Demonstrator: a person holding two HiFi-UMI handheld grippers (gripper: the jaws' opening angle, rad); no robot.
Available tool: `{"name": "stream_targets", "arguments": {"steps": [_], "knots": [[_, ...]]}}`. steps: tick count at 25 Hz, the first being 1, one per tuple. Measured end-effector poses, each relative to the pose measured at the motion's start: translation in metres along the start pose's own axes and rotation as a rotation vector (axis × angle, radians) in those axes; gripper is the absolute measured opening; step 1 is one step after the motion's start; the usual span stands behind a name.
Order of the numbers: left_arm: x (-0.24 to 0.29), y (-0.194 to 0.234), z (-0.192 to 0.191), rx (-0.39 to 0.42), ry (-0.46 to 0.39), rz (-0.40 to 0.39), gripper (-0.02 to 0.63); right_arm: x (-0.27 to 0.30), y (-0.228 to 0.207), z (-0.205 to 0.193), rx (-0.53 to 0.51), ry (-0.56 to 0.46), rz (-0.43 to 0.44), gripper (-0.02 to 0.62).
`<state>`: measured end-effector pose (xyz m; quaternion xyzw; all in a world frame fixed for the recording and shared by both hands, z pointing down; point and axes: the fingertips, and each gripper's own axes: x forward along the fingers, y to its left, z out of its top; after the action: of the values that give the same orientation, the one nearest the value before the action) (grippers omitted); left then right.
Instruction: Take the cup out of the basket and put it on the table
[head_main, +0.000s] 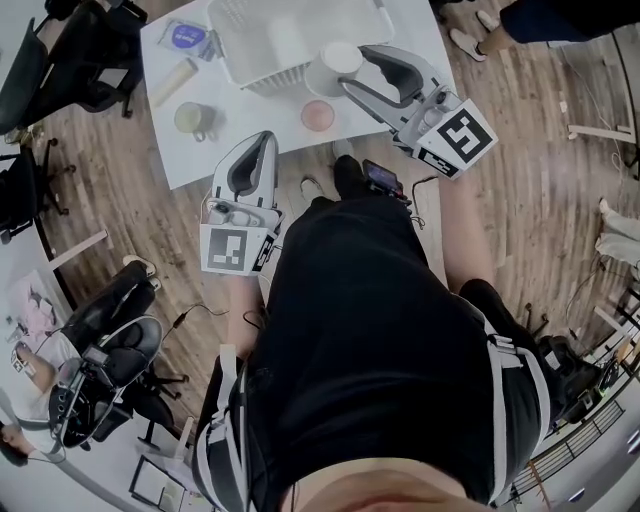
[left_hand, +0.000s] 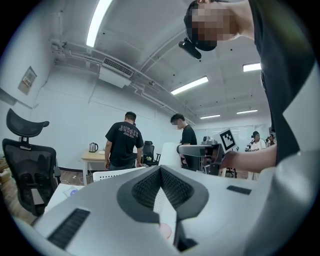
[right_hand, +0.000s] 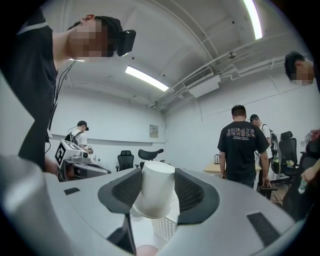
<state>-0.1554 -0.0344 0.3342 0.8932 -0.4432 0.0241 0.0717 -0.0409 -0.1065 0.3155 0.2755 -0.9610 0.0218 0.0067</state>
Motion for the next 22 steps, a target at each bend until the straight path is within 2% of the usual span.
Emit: {"name": "stream_targets", "arguments": {"steps": [9,16,22], "knots": [[-0.023,-0.035,-0.016,-0.024,0.009,-0.090,0.020,-0.058,0.056,0.000,0.066,-0.028,-0.068,0.218],[-0.032,-0.078,-0.010,-0.022,-0.014,-0.071,0.020,-0.103,0.074,0.005,0.069,-0.056,-0.056,0.218],[-0.028,-0.116,-0.003,-0.051,-0.039,-0.042,0.020,-0.139,0.077,0.013,0.074,-0.083,-0.021,0.218]]}}
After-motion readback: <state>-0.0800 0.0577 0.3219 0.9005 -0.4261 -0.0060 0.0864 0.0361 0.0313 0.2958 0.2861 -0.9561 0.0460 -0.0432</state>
